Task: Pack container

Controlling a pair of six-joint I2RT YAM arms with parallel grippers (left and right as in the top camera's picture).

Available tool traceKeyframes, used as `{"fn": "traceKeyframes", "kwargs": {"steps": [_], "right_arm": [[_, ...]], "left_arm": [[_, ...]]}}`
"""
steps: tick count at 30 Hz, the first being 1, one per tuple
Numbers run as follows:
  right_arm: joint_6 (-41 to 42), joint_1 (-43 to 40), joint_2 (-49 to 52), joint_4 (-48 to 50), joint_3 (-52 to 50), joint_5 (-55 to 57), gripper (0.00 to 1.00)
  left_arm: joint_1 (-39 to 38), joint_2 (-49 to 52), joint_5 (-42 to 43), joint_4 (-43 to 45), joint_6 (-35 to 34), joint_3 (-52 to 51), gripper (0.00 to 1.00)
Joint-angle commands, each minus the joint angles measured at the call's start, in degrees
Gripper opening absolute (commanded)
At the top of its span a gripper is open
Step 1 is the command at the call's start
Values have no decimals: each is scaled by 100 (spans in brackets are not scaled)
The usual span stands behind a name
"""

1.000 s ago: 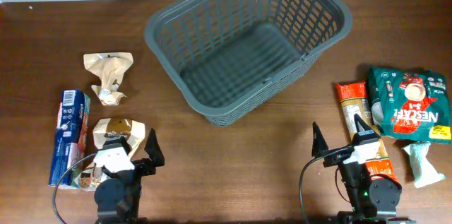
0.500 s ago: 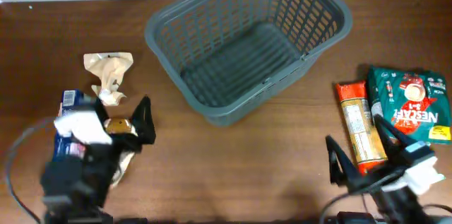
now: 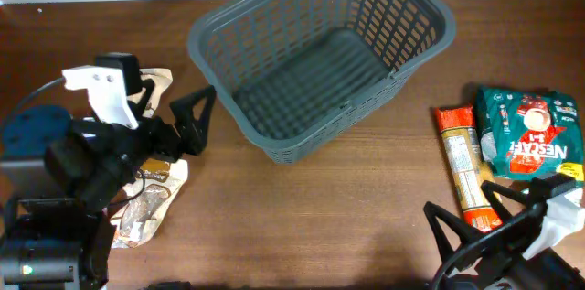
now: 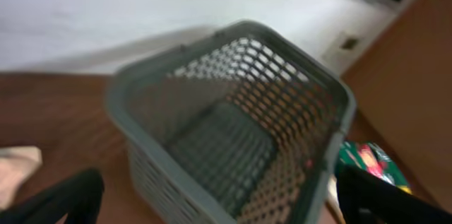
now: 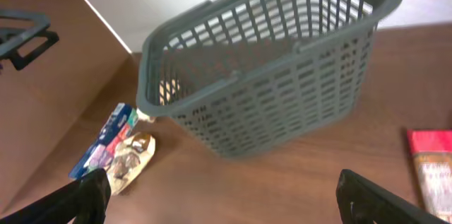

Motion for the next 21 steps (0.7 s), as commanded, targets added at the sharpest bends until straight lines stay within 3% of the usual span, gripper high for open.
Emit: {"fn": "traceKeyframes", "kwargs": {"steps": [1,5,9,13,16,18,19,21], "right_arm": [[-20,35,24,-4,46,-273,99],[-4,35,33,208,103,-533,85],[249,35,243,254,389,-549,70],[306,37,1005,52,1158,-837,62],[306,35,1722,-273,1956,-887,49],[302,35,2170,-485,2474,-883,41],[282,35,2634,-629,2975,-859,31],[280,35,3036,-695,3370,-820,19]], "left_arm": [[-22,-20,476,-146,74,76,99],[-24,-20,1211,-15,76,76,100],[-87,-13,2079,380,-50,87,70],[-748,153,2074,396,-129,411,65],[-1438,398,1956,393,-127,859,59],[-1980,568,1665,391,-127,1130,48],[-2546,723,1176,393,-129,1309,34],[-3029,855,614,396,-175,1366,16]]}}
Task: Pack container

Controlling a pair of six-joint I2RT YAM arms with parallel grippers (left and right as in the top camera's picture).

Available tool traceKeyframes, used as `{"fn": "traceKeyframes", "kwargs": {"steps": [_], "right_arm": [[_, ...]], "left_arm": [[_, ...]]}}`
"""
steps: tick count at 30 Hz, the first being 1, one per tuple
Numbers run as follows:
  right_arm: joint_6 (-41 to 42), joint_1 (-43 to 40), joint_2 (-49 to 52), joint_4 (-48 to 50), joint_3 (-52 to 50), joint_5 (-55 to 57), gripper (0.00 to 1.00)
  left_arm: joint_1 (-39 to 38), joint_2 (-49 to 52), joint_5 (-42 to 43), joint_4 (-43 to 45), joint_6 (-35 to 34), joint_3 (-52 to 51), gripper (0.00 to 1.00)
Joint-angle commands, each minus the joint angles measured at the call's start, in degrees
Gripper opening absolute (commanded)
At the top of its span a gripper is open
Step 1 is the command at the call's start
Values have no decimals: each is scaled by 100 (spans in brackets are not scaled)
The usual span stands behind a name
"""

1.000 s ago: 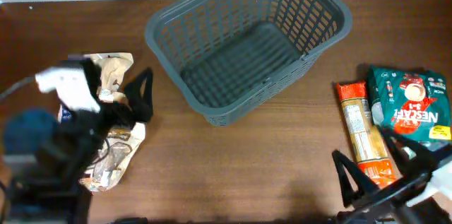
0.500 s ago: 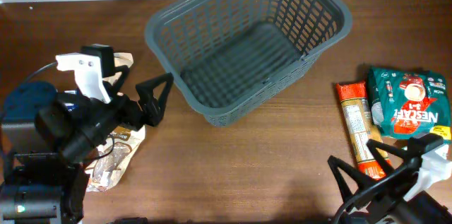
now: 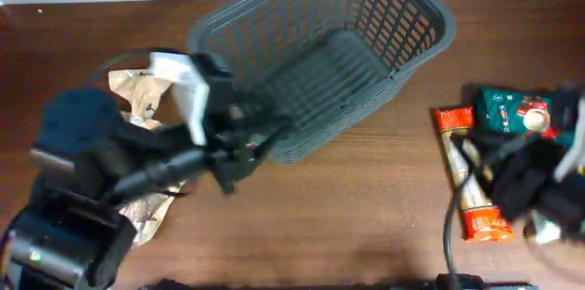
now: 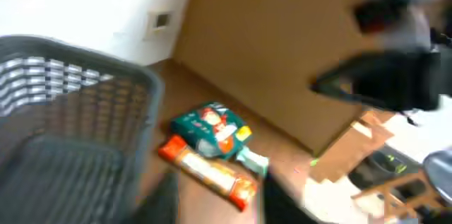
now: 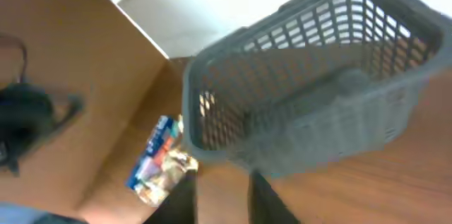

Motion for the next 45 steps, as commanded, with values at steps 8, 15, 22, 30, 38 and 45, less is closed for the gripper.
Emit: {"fn": "traceKeyframes", "kwargs": {"steps": [8,15,22,30,38,45], "right_arm": [[-629,35,1934,-649,1718,960,3],[-820,35,2227,-708,1740,1926,3],[-903,35,2363,-686,1740,2533,4],[-1064,35,2522,-651,1740,2527,4],[-1268,35,2518,-1054,1766,2538,4],[-1375,35,2518,-1185,1766,2562,3]], "left_arm": [[-1757,859,-1617,-1141,-35,251,2],[-1803,1150,-1775,-2214,212,219,2],[-3152,1515,-3314,-2490,254,219,2],[-4795,2826,-6467,-3167,251,219,2],[-4813,4009,-8688,-3300,363,219,2],[-4817,4441,-10557,-3423,1180,219,2]]}}
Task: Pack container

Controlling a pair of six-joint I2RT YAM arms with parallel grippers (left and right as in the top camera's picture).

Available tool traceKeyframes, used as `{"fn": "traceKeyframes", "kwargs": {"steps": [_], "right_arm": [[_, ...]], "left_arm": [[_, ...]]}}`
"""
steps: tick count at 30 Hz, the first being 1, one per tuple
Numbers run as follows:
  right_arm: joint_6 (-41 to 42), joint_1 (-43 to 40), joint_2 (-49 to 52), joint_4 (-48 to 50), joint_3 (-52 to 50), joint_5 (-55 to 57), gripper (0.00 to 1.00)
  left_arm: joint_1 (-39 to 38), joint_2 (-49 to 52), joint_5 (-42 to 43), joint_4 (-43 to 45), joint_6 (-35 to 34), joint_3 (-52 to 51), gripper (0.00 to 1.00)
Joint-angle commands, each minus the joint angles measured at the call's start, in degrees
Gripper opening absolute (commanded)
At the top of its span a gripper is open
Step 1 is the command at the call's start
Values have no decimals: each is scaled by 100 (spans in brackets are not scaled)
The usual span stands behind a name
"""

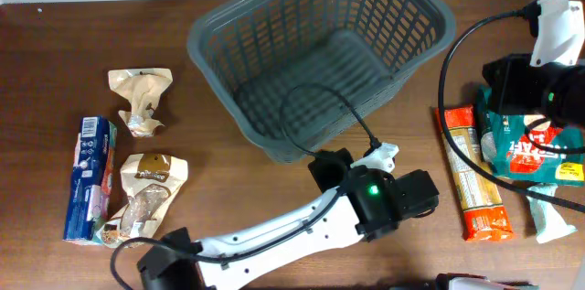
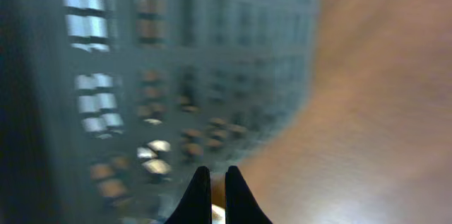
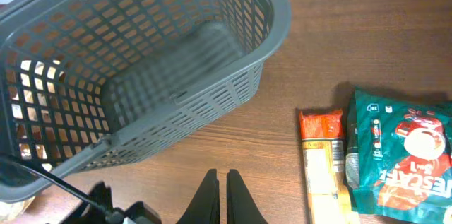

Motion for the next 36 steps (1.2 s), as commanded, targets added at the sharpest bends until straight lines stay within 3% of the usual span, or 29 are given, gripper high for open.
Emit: {"fn": "traceKeyframes", "kwargs": {"steps": [1,8,12,21,26,36], "right_arm": [[-114,35,-7,-17,109,109,4],[-442,35,245,136,109,133,4],[-1062,55,1021,153,109,-365,4],[-1532,378,2039,299,109,-382,4],[-1613,455,2223,463,109,-356,3],[-1698,455,2269,1202,107,-363,4]], "left_arm": [[-20,79,-1163,-20,610,4,2],[-20,79,-1165,-26,610,4,2],[-13,79,-1161,-24,533,4,2],[111,79,-754,-284,138,2,2],[111,81,-243,-339,-17,-7,2],[111,87,-190,-326,-170,-356,2]]}}
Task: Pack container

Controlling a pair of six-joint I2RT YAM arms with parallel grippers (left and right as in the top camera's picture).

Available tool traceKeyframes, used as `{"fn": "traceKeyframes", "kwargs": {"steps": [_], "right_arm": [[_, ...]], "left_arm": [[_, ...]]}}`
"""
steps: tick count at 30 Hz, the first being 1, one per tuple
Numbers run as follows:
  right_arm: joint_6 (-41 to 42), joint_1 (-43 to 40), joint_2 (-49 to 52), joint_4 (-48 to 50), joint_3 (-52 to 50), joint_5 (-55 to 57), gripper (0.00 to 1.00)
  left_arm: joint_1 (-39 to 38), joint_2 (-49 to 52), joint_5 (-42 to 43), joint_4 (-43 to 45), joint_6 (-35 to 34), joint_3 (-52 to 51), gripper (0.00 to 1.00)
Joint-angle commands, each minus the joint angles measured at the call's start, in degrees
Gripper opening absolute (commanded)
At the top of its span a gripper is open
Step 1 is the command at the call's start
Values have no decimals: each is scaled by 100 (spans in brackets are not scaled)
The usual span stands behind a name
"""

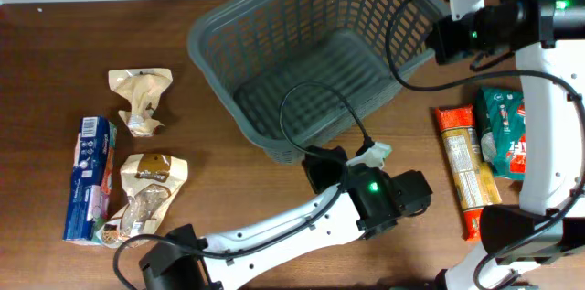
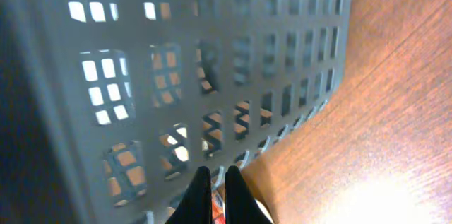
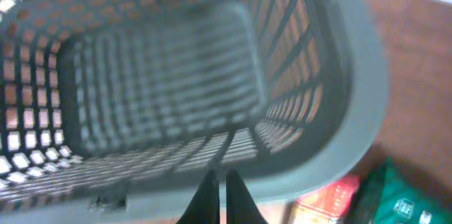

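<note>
The grey mesh basket (image 1: pixel 311 80) stands empty at the table's back centre. My left gripper (image 1: pixel 311 160) sits low against its near wall (image 2: pixel 176 75), shut with nothing in it (image 2: pixel 212 180). My right gripper (image 1: pixel 433 41) hangs over the basket's right rim, also shut and empty (image 3: pixel 217 181), looking down into the basket (image 3: pixel 162 75). At the right lie an orange-red packet (image 1: pixel 466 176) and a green bag (image 1: pixel 509 130). At the left lie a crumpled tan packet (image 1: pixel 137 98), a blue packet (image 1: pixel 87 176) and a tan pouch (image 1: pixel 148 194).
My left arm's white link (image 1: pixel 292 226) stretches from the near left edge across the table's middle to the basket's front. A black cable (image 1: pixel 315 98) loops over the basket's near wall. The orange-red packet's end (image 3: pixel 332 196) shows beyond the rim.
My right gripper has moved from above the packets at the right to the basket's right rim. My left gripper has stayed at the basket's near wall, a little closer to it.
At first both grippers were open, the left by the packets at the left, the right at the near right corner. Then both arms were blurred in motion. Later both were shut, the left at the basket's front, the right above the right-hand packets, now at the basket's rim.
</note>
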Motion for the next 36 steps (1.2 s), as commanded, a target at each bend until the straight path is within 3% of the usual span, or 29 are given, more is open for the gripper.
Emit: {"fn": "traceKeyframes", "kwargs": {"steps": [1,20,36], "right_arm": [[-63,42,76,339,44,-96,3],[197,42,837,339,39,-33,4],[247,42,863,-474,39,101,3]], "left_arm": [[20,31,66,-2,-166,-243,2],[221,31,63,13,-273,-385,2],[1185,31,-175,22,-267,-385,2]]}}
